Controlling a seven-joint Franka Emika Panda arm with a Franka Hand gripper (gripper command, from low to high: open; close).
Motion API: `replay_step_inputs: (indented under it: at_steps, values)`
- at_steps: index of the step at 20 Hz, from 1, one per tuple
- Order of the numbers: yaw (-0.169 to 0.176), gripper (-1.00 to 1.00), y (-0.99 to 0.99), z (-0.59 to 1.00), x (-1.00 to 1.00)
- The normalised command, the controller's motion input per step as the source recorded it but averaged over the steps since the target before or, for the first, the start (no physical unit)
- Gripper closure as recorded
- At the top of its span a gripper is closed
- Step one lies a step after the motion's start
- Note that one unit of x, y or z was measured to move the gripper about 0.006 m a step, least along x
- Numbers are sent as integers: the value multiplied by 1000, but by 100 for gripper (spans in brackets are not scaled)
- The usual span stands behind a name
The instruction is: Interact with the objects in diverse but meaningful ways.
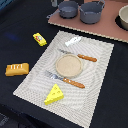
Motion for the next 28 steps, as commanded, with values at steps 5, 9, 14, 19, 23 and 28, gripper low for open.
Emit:
replay_step_inputs:
  at_steps: [5,9,14,19,23,28]
  values:
    - [0,-100,-153,-182,948]
    - [47,-100,-277,-279,391]
    - [167,-100,-244,-323,99]
    - [210,-100,-50,-303,61]
    - [155,-100,0,-391,111]
    - [46,-100,0,-311,160]
